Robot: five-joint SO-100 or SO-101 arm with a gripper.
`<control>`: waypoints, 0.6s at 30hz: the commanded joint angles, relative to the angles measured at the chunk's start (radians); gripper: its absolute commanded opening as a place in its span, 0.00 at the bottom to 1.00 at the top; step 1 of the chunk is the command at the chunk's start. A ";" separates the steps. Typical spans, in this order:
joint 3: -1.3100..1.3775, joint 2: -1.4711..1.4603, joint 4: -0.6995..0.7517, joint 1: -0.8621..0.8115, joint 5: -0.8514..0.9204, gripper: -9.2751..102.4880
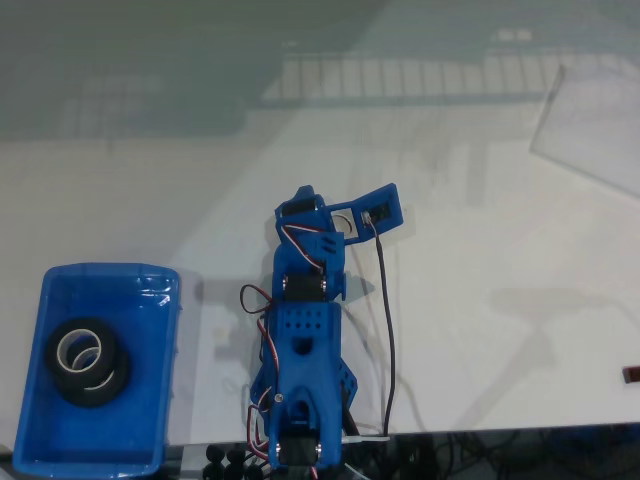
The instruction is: Grasp all tape and put them in the bin.
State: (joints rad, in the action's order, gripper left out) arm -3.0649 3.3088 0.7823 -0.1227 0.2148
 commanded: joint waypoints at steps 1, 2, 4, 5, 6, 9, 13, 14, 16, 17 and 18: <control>-0.035 0.014 0.002 -0.008 -0.002 0.08; -0.035 0.014 0.002 -0.008 -0.002 0.08; -0.035 0.014 0.002 -0.008 0.000 0.08; -0.035 0.014 0.002 -0.008 0.002 0.08; -0.035 0.014 0.002 -0.008 0.002 0.08; -0.035 0.014 0.002 -0.008 0.003 0.08; -0.035 0.014 0.002 -0.008 0.006 0.08; -0.035 0.014 0.002 -0.008 0.006 0.08; -0.035 0.014 0.002 -0.008 0.006 0.08; -0.035 0.014 0.002 -0.008 0.006 0.08; -0.035 0.014 0.002 -0.008 0.006 0.08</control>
State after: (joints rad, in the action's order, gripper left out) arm -3.0649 3.3088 0.7823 -0.1227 0.2148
